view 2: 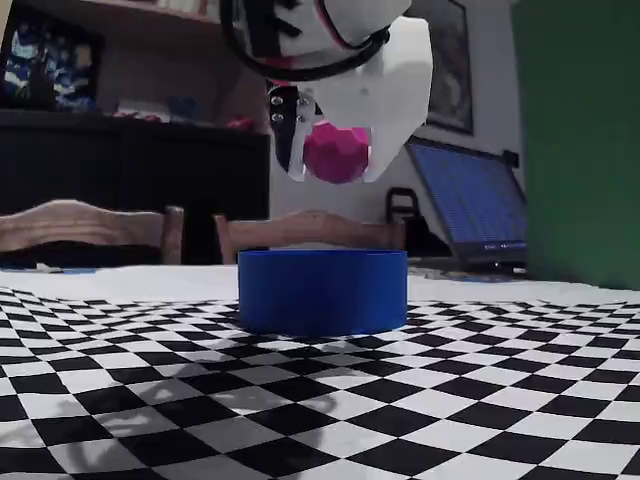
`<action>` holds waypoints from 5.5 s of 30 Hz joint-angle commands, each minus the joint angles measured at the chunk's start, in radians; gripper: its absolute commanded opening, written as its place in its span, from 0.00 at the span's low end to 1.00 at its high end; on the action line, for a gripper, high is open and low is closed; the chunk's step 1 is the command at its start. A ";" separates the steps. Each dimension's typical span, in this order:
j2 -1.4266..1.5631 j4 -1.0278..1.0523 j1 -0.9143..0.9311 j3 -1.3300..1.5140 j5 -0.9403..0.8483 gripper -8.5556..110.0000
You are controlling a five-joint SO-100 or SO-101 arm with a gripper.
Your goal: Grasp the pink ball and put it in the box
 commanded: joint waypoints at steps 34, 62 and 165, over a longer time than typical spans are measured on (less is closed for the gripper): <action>-0.275 0.081 0.006 -0.414 0.005 0.07; -0.476 0.132 -0.005 -0.678 0.000 0.07; 1.462 0.040 -0.256 1.123 1.069 0.07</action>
